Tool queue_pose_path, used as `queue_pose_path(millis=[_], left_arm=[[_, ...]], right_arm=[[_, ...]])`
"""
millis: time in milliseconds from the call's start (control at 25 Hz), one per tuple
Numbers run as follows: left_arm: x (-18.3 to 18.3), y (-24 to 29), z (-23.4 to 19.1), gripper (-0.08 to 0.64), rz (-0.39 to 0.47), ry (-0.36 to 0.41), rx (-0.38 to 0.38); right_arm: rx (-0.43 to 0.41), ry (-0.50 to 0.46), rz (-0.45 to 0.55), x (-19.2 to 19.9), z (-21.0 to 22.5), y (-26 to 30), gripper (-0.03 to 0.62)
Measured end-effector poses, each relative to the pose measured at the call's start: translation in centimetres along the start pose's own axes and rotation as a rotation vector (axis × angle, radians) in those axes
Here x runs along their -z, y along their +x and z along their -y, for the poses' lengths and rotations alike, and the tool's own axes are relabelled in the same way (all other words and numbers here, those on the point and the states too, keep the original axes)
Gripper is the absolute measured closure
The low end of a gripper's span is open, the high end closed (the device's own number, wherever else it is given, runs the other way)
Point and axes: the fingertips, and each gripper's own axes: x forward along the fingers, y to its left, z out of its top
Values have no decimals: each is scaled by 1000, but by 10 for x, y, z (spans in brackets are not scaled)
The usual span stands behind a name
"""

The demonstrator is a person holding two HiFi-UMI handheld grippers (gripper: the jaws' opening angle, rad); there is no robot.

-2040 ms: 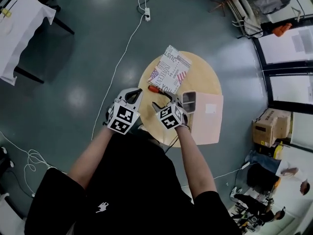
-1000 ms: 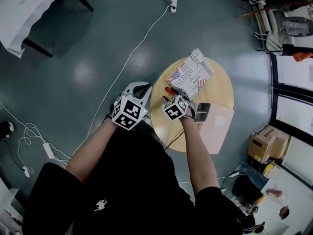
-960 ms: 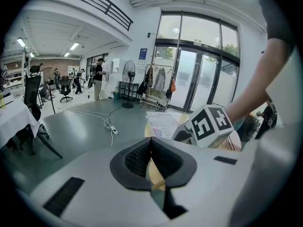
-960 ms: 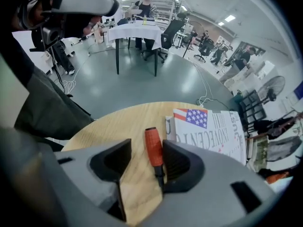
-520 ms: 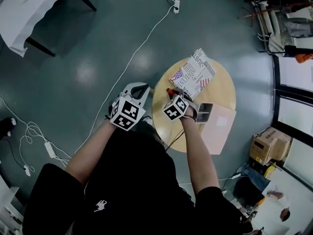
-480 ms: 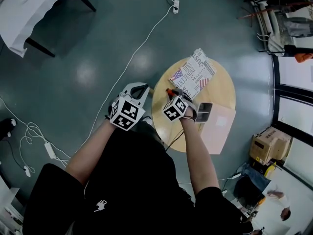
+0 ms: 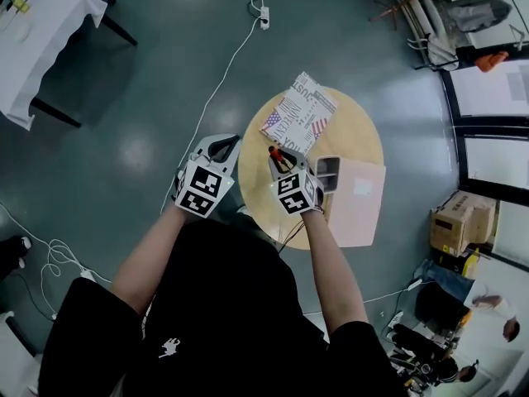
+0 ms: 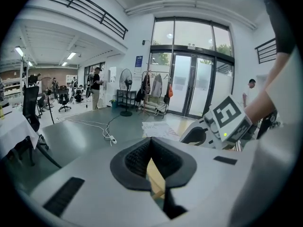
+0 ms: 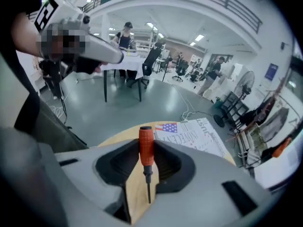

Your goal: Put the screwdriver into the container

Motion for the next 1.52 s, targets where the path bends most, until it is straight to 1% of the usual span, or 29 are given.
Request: queue_pose_path(millis=[80, 240, 320, 400, 600, 800, 960, 1280, 1520], left_arm=[[-12, -2, 12, 557, 17, 10, 5], [-29, 0, 41, 557, 52, 12, 10], [-36, 1, 59, 557, 72, -5, 21], [-42, 3, 77, 557, 84, -17, 34], [-55, 13, 121, 557, 91, 20, 48], [-67, 18, 154, 557, 110, 48, 41], [-71, 20, 180, 557, 115, 64, 33], [-68, 22, 215, 557, 114, 78, 1], [-63, 20, 224, 557, 84, 85, -31]], right_arm=[[-4, 101, 86, -1, 6, -20, 492], [-16, 396, 286, 3, 31, -68, 491], [-12, 511, 372, 11, 46, -93, 491], [-4, 593, 447, 21, 60, -118, 491], [30, 738, 584, 57, 93, -164, 491], [70, 831, 656, 94, 117, -188, 491], [83, 863, 686, 116, 127, -200, 491], [71, 897, 752, 140, 137, -206, 491], [77, 962, 766, 152, 153, -189, 491]])
